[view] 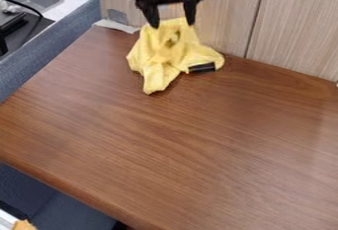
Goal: Fold the cloth from bottom right to top left
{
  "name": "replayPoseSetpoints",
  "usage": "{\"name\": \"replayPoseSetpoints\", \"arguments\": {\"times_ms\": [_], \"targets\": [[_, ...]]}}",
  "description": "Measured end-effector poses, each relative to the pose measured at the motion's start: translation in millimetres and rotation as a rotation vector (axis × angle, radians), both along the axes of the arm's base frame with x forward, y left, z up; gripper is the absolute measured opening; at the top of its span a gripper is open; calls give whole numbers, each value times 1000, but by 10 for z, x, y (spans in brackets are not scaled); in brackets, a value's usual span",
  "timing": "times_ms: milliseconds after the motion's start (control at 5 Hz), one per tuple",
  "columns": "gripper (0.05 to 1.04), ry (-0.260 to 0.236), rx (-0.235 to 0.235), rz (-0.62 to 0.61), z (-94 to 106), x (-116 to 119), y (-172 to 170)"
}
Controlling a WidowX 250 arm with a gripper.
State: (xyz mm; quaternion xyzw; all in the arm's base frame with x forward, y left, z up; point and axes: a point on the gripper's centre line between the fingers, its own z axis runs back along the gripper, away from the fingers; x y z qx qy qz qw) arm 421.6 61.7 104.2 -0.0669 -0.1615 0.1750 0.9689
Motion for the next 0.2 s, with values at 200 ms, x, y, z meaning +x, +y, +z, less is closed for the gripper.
{"name": "replayPoseSetpoints", "arguments": {"times_ms": [200], "targets": [[1001, -20, 8, -2, 143, -104, 12]]}}
